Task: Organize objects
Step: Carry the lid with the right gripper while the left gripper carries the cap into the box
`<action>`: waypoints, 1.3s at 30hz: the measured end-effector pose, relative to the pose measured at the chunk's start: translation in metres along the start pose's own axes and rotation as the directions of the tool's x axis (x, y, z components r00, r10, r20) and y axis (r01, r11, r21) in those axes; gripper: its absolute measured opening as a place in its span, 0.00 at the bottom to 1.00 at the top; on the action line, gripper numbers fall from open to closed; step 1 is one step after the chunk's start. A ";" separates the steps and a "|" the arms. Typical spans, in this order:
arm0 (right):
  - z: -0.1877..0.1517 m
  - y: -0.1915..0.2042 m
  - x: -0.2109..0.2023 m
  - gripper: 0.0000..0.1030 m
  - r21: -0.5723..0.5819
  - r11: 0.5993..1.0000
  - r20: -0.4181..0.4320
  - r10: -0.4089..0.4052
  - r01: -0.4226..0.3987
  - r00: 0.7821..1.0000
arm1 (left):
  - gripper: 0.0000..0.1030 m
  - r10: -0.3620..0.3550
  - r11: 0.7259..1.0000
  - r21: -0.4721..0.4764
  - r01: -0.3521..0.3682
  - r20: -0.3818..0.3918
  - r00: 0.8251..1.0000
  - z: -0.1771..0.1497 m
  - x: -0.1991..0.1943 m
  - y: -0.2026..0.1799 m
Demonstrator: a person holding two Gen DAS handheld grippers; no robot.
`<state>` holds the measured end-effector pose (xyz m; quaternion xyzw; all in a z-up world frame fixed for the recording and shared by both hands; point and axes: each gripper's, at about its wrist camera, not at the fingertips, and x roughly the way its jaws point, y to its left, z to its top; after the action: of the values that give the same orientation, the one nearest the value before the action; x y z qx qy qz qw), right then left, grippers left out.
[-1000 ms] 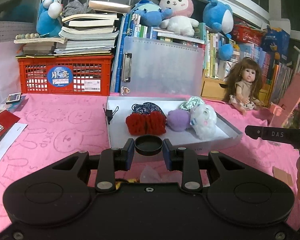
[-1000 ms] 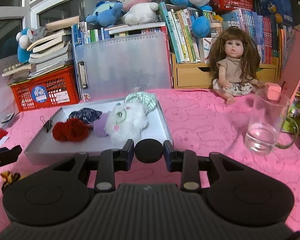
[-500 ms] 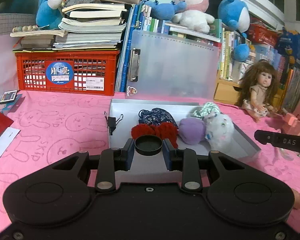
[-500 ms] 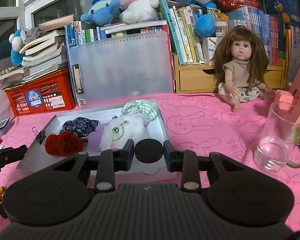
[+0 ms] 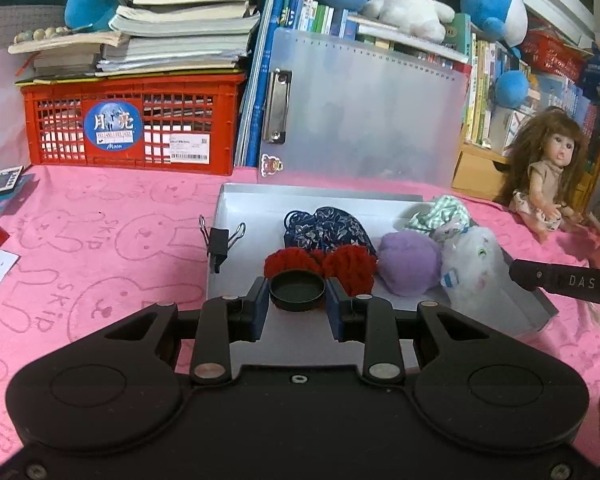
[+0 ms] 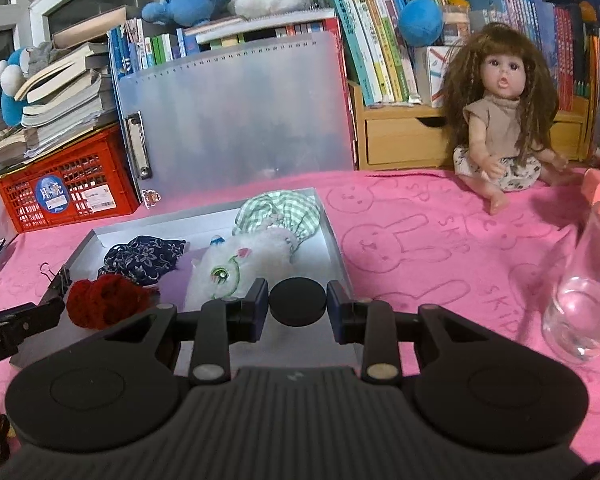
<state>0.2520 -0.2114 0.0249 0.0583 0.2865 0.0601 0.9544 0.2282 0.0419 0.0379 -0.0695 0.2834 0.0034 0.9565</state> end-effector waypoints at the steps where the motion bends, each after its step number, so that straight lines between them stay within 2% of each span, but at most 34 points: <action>1: -0.001 0.000 0.002 0.35 0.002 1.000 -0.005 0.001 -0.001 1.000 | 0.28 0.001 1.000 -0.002 -0.001 -0.004 1.000 0.000 0.002 0.000; 13: -0.007 0.000 0.021 0.35 0.011 1.000 -0.053 0.003 -0.002 0.999 | 0.28 0.009 1.000 -0.011 -0.009 -0.045 0.999 -0.004 0.020 0.003; 16: -0.007 0.000 0.023 0.35 0.005 1.000 -0.056 0.000 0.000 0.998 | 0.25 0.008 1.000 -0.008 -0.008 -0.057 0.998 -0.006 0.024 0.001; 17: -0.007 0.001 0.023 0.35 0.001 1.000 -0.057 -0.001 0.001 0.998 | 0.21 0.009 1.000 -0.007 -0.009 -0.061 0.998 -0.006 0.026 0.002; 22: -0.007 -0.001 0.026 0.35 -0.002 1.000 -0.068 -0.003 0.003 0.998 | 0.20 0.008 1.000 -0.018 -0.009 -0.085 0.996 -0.008 0.032 0.003; 27: -0.010 -0.008 0.029 0.35 0.021 1.000 -0.087 0.015 -0.013 0.996 | 0.20 0.015 1.000 0.006 -0.015 -0.082 0.996 -0.009 0.033 0.001; 39: -0.011 -0.005 0.028 0.37 -0.009 1.000 -0.089 0.016 -0.017 0.996 | 0.20 0.019 0.999 0.030 -0.017 -0.075 0.997 -0.011 0.034 0.000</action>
<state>0.2698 -0.2113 -0.0002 0.0533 0.3280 0.0721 0.9404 0.2505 0.0391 0.0105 -0.0529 0.3197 0.0052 0.9460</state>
